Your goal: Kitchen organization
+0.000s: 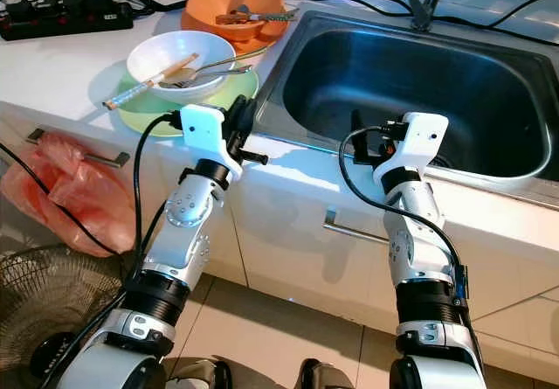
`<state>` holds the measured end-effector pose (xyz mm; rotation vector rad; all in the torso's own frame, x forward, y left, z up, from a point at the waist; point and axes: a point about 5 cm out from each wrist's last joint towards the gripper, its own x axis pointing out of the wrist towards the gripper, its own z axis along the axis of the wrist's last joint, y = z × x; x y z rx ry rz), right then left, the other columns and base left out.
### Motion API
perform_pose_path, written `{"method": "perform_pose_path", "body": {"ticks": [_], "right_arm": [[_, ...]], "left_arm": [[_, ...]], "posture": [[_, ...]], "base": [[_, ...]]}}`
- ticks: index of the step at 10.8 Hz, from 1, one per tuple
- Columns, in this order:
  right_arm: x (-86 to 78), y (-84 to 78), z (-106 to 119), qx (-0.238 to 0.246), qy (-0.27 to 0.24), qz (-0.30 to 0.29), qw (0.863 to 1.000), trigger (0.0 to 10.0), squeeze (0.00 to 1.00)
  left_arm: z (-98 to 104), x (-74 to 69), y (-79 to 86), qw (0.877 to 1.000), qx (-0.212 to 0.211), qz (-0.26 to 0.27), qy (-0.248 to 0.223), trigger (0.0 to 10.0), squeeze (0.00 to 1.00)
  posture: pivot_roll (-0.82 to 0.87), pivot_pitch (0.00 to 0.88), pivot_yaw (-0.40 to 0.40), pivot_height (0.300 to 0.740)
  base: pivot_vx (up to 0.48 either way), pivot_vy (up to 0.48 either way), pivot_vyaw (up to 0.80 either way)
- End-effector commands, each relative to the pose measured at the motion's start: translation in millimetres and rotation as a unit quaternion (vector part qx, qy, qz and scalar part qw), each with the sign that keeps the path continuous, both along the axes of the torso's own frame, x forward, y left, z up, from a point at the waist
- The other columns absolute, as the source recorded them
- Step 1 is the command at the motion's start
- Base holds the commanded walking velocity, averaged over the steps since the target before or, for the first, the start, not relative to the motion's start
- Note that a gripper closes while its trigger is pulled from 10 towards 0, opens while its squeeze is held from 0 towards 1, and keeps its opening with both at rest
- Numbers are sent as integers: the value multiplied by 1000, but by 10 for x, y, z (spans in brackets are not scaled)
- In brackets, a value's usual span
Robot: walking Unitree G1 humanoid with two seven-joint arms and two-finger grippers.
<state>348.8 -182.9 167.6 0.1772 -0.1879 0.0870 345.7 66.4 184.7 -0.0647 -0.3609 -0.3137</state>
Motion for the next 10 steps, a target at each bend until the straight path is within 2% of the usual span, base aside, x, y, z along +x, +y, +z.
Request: {"method": "perform_pose_path", "body": {"ticks": [1,10], "right_arm": [[-18,9,-35,2,4,6,1000,10000,0],[-48,-47,-33,0,3,-6,1000,10000,0]], "left_arm": [[-14,-20,28,1000,-1,8,0,10000,0],[-13,1,-36,1000,0,-5,5,10000,0]], "posture": [[18,170,-19,740],[-25,163,-1,740]], "base": [[0,0,0],[0,0,0]]}}
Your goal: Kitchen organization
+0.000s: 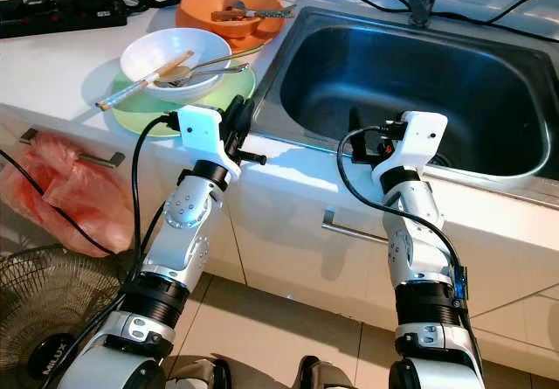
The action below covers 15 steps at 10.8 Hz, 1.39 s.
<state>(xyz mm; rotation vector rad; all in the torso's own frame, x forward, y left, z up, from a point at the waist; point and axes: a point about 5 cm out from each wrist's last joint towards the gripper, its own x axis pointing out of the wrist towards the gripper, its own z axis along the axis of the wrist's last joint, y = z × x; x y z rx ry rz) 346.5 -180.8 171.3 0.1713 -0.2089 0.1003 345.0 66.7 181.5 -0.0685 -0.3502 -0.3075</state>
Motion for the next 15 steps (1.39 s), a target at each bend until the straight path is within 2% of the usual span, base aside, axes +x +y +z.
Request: {"method": "perform_pose_path", "body": {"ticks": [1,4,10,11,12,13,15], "right_arm": [[-33,-61,-64,4,12,-10,1000,10000,0],[13,-8,-43,4,11,1,1000,10000,0],[-6,-30,-59,0,13,1,1000,10000,0],[-9,-27,-65,0,14,2,1000,10000,0],[-13,-26,-74,0,16,2,1000,10000,0],[-15,-25,-80,1,17,2,1000,10000,0],[-14,-31,-80,1,18,1,1000,10000,0]], "left_arm": [[17,5,-46,1000,2,-10,-1,10000,0],[30,13,16,1000,1,2,-4,10000,0],[28,-16,-38,1000,-1,-6,-7,10000,0],[32,-19,-42,1000,3,-6,-9,10000,118],[35,-22,-42,1000,5,-4,-11,10000,1000],[36,-22,-37,1000,8,-2,-13,10000,1000],[58,-23,-40,1000,22,0,-21,10000,0]], "posture": [[-13,163,-4,740],[3,154,-15,740],[-5,146,-16,740],[-3,154,-18,740],[-3,157,-18,740],[-3,157,-18,740],[-3,163,-20,740]], "base": [[0,0,0],[0,0,0],[0,0,0],[0,0,0],[0,0,0],[0,0,0],[0,0,0]]}}
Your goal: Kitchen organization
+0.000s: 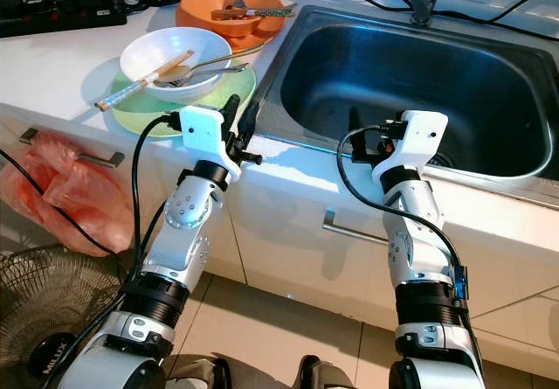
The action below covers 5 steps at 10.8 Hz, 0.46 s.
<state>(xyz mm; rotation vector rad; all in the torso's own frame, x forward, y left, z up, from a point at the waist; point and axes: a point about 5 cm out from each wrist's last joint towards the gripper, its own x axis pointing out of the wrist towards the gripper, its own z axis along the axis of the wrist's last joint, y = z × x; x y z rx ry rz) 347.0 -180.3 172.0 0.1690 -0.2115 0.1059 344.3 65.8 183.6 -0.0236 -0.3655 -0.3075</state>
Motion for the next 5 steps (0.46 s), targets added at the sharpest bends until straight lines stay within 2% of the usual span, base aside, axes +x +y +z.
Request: {"method": "perform_pose_path", "body": {"ticks": [1,3,5], "right_arm": [[-19,-38,-87,2,20,-2,1000,10000,0],[-17,-42,-87,2,20,-2,1000,10000,0],[-9,-14,-94,-5,21,3,1000,10000,0]], "left_arm": [[64,-22,-36,1000,8,-2,-19,10000,0],[273,-56,-46,995,55,9,-79,10000,0],[331,-65,-9,990,92,29,-107,10000,0]], "posture": [[-3,163,-20,740],[0,166,-24,740],[1,165,-25,740]], "base": [[0,0,0],[0,0,0],[0,0,0]]}}
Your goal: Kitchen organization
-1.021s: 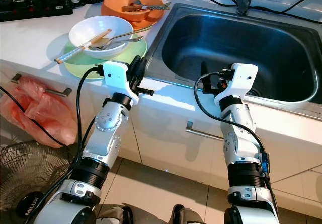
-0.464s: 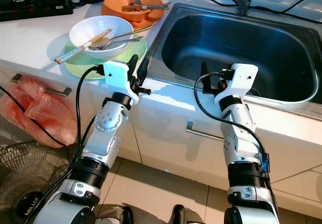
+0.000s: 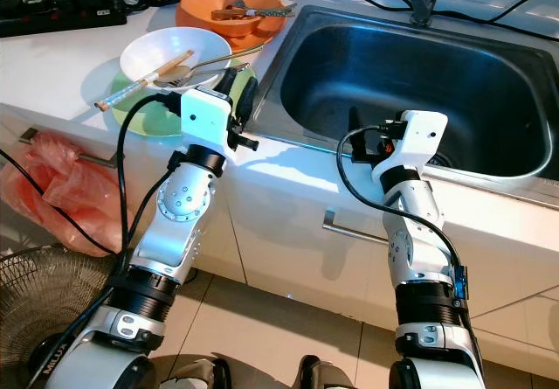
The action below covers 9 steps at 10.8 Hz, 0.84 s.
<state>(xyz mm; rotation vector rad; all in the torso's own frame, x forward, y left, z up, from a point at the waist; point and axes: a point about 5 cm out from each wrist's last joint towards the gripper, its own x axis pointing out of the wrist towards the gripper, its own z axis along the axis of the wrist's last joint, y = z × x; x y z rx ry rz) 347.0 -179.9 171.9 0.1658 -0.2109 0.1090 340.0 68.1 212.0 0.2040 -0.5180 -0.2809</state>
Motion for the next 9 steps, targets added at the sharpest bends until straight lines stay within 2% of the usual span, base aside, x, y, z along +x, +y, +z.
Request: {"method": "perform_pose_path", "body": {"ticks": [1,2,5,7,8,9], "right_arm": [[-7,-19,-92,-2,21,1,1000,10000,0],[-4,-24,-90,-2,20,0,1000,10000,0],[0,-25,-86,-1,19,0,1000,10000,0],[2,-23,-86,-1,19,0,1000,10000,0],[7,-19,-86,0,19,1,1000,10000,0],[8,-18,-85,0,19,1,1000,10000,0]], "left_arm": [[52,-38,-50,1000,12,-5,-21,10000,0],[91,-61,-81,998,41,-2,-39,10000,0],[209,-13,-64,994,88,26,-63,10000,0],[248,51,-30,987,137,51,-66,10000,0],[272,132,22,982,162,70,-63,10000,0],[282,158,35,981,169,74,-62,10000,0]], "posture": [[2,163,-25,740],[2,160,-25,740],[3,158,-25,740],[5,155,-26,740],[6,153,-26,740],[2,152,-25,740]], "base": [[0,0,0],[0,0,0],[0,0,0],[0,0,0],[0,0,0],[0,0,0]]}}
